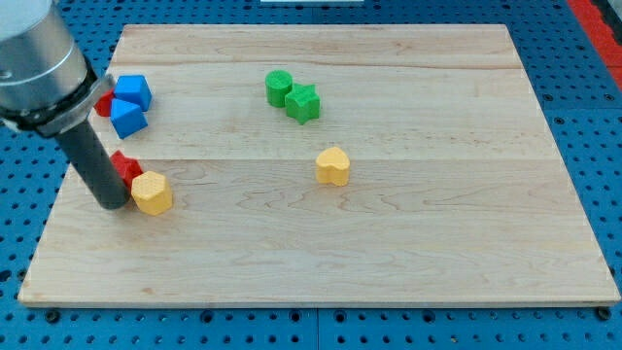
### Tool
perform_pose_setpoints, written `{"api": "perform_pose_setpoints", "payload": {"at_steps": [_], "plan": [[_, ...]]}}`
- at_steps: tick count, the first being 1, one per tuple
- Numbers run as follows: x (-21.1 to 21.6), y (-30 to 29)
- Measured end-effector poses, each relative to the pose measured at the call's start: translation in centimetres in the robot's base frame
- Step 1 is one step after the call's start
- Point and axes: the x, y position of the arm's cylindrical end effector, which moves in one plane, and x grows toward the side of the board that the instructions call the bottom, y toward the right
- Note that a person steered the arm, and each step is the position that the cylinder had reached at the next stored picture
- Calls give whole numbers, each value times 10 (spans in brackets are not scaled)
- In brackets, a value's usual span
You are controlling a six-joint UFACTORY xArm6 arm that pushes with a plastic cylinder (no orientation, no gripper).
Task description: Move the yellow hexagon parallel left to the yellow heart
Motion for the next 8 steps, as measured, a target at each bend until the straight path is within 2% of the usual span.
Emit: {"api": "perform_pose_setpoints", "payload": {"at_steps": [2, 4, 5, 6, 8], "plan": [[-42, 0], [-19, -36], [-5, -36], [12, -17], [12, 97]]}}
